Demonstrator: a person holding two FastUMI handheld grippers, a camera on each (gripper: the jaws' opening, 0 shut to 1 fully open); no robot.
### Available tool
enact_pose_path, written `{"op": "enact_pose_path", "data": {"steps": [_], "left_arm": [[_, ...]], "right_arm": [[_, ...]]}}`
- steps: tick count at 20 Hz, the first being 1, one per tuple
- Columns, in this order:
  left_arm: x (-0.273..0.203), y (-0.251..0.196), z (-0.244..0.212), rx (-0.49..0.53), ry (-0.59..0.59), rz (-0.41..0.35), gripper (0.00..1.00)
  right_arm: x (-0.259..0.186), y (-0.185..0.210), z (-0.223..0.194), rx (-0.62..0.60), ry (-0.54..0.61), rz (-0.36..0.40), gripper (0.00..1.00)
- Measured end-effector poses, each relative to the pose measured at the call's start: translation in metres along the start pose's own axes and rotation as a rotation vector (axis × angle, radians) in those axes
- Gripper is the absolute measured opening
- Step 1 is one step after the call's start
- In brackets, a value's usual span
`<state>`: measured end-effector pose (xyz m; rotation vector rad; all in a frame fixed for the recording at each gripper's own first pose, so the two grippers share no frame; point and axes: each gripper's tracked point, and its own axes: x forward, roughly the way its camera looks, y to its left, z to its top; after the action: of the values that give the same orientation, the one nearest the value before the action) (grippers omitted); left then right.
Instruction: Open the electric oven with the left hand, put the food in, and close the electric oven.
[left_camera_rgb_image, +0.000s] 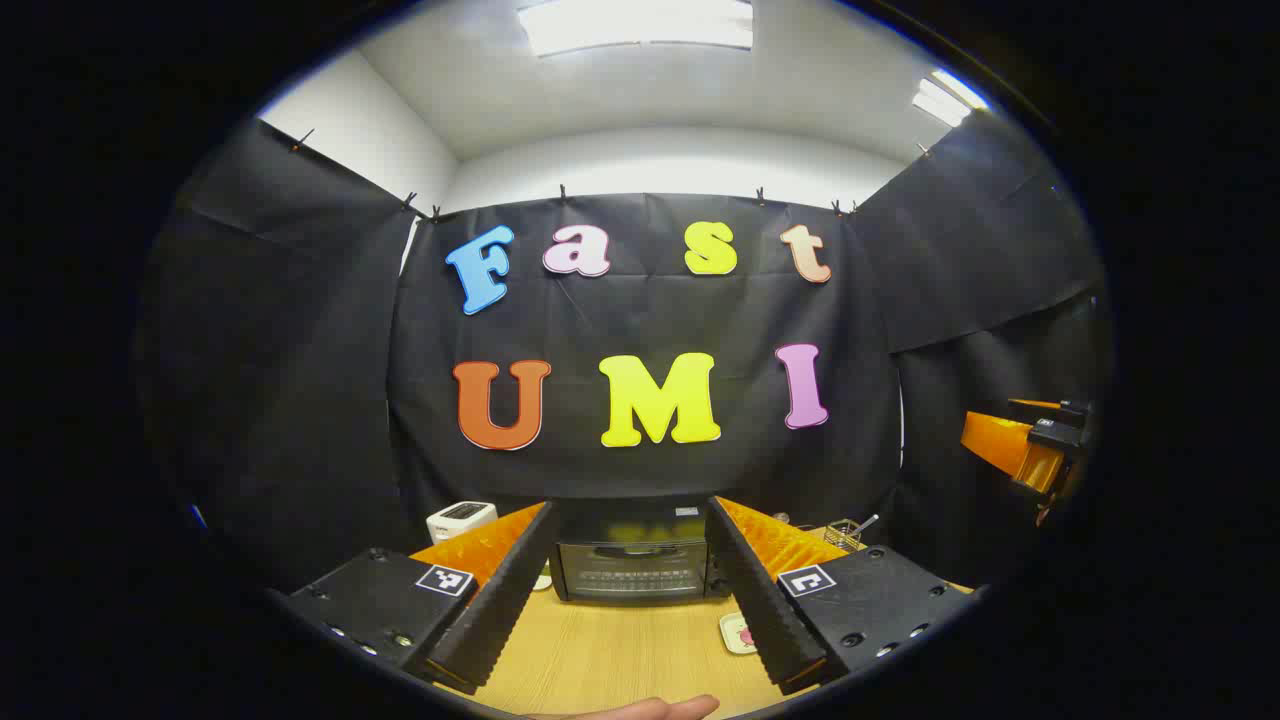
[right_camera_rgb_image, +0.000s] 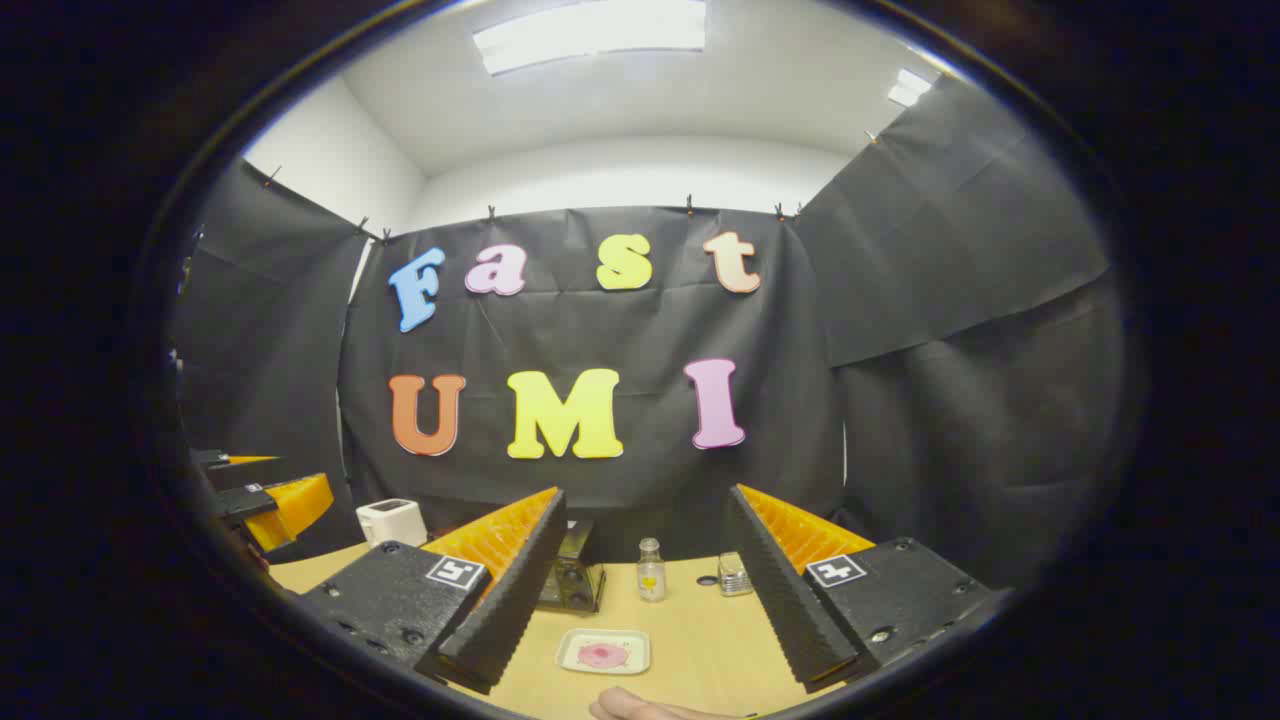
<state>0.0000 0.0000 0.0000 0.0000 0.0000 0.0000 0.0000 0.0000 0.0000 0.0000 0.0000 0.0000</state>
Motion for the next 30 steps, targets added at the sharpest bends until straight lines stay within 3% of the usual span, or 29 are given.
{"op": "enact_pose_path", "data": {"steps": [1,16,19,22,30], "left_arm": [[-0.001,0.001,0.0,-0.001,-0.001,0.0,0.95],[0.023,0.003,-0.017,-0.05,-0.012,-0.015,0.95],[0.05,-0.002,-0.025,-0.077,-0.017,-0.05,0.94],[0.093,0.013,-0.045,-0.059,0.019,-0.003,0.95],[0.23,0.008,-0.149,0.006,0.265,-0.029,0.95]], "right_arm": [[-0.001,-0.001,0.0,-0.002,-0.001,0.001,0.98],[0.02,-0.024,-0.03,0.014,0.009,-0.018,0.98],[0.034,-0.033,-0.044,0.029,0.029,-0.024,0.98],[0.053,-0.041,-0.051,0.035,0.031,-0.025,0.98],[0.095,-0.054,-0.077,0.01,0.073,-0.024,0.98]]}}
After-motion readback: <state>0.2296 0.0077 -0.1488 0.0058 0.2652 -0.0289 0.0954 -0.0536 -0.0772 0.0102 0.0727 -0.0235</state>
